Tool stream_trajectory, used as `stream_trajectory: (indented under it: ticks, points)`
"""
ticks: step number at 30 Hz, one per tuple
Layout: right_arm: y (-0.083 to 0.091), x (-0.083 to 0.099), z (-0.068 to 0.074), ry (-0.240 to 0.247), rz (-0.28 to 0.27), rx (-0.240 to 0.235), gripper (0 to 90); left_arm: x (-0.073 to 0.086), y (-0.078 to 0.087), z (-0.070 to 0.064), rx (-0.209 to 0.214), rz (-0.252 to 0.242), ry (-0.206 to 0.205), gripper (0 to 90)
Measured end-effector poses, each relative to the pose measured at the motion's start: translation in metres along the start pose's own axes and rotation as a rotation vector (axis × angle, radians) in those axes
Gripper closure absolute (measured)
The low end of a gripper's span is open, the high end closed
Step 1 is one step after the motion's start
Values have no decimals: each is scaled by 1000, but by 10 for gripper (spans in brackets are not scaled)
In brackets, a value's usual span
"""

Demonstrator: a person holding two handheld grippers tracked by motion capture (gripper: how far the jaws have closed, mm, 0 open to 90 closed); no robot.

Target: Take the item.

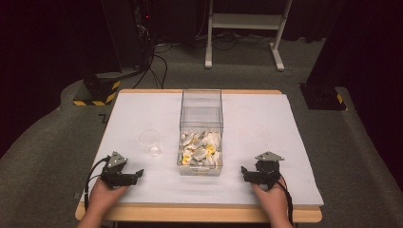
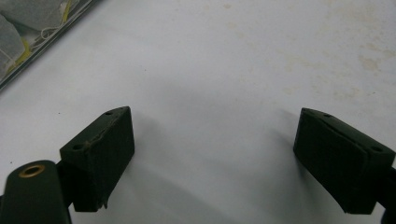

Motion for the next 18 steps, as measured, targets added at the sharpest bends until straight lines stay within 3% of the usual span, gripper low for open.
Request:
stream_trajectory:
  ticks: [18]
  points:
    - [0,0,0,-2,1,-3,122,0,0,0,-6,-1,-1,159]
Point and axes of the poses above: each handheld gripper's, and its own axes: y roughly backward along the jaws, x roughly out of its underside, z roughly to its left, the point moved 4 cm from there along -y, roughly forward along the jaws, and after that the axes turned 13 degrees about z, right-handed, at the moved point
